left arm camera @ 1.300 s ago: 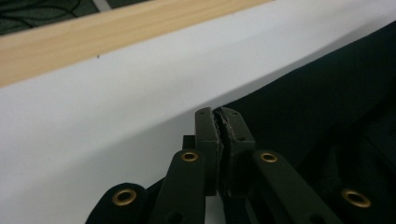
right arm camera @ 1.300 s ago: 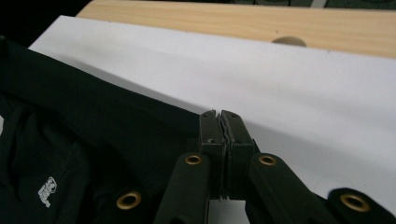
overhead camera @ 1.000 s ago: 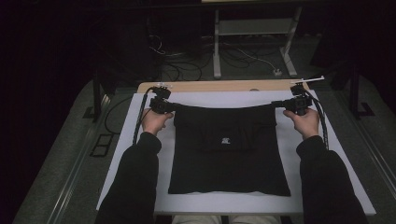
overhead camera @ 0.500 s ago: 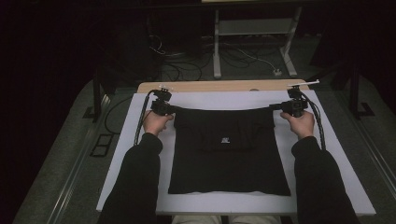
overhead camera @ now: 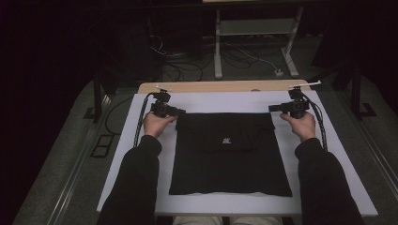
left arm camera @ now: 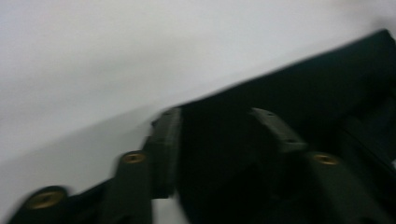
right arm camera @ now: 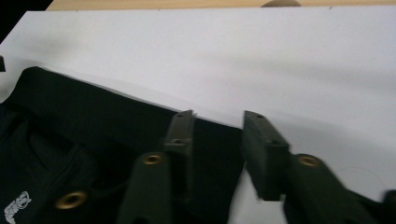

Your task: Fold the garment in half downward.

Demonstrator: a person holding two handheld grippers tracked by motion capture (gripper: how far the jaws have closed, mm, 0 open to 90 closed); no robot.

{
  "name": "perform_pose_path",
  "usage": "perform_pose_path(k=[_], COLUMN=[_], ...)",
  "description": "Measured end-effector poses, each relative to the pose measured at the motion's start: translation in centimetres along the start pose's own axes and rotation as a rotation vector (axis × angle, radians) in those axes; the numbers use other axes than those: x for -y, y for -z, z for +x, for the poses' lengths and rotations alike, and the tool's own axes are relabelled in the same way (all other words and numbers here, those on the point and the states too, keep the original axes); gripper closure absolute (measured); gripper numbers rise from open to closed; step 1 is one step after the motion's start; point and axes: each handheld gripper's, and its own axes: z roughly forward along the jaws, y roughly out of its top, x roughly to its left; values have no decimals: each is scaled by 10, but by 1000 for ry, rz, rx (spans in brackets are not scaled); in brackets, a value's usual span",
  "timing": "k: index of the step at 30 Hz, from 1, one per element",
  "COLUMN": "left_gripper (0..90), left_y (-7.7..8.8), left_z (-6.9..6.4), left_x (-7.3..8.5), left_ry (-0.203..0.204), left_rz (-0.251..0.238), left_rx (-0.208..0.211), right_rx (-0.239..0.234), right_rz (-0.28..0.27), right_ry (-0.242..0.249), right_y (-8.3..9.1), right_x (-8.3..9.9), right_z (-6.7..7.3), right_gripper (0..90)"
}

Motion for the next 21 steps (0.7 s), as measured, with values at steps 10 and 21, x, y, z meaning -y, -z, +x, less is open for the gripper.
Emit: perform_pose_path(k=[10, 21], left_gripper=[130, 0], left_y=[6, 11], left_z=[-12, -35], left_x=[-2, -5], left_ry=[-15, -113], left_rz=[10, -13], left_rx=[100, 131], right_rx=[-5, -56], right_rz=[-1, -14], right_ry=[27, 111], right_y=[17, 29], right_x=[-4, -3], right_z=[14, 36], right_gripper=[155, 0])
